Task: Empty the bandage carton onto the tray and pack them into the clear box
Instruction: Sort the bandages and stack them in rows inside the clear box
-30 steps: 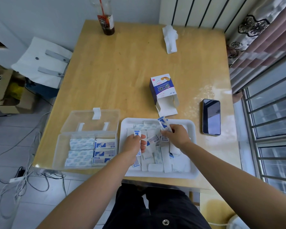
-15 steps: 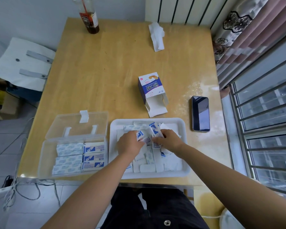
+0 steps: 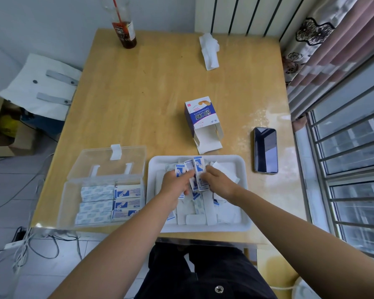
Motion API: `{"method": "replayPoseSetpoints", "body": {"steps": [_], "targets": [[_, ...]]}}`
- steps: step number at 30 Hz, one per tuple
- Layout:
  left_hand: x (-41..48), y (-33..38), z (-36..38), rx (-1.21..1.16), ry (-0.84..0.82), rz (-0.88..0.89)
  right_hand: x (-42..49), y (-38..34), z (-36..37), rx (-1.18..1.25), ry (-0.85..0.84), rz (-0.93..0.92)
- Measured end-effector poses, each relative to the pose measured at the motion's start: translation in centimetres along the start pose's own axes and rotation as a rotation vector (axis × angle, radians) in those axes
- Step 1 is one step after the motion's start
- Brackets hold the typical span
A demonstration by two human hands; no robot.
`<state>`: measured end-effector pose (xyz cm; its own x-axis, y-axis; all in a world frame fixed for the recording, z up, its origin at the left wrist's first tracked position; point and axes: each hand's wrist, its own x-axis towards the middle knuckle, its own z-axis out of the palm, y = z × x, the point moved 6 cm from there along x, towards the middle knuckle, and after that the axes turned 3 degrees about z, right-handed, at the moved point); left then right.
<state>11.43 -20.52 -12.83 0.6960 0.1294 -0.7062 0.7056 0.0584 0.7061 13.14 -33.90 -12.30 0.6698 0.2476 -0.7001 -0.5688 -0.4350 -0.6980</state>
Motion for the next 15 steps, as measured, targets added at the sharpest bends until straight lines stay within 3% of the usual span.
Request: {"method": "replayPoseSetpoints", "body": {"steps": [5,9,15], "targets": [[-0.3,0.0,0.1,-0.045,-0.067,-0.003,-0.1,0.3,-0.7,-0.047,0.100,-0.062],[-0.1,0.2,-0.1,-0.072,-0.107,0.010,0.1,0.0,-0.8,-0.071,0.059,-0.045],[0.2,-0.1,-1.4,-0.263,-0.019,-0.080,0.0,-1.9,0.1,0.038,0.041,-0.077]]}}
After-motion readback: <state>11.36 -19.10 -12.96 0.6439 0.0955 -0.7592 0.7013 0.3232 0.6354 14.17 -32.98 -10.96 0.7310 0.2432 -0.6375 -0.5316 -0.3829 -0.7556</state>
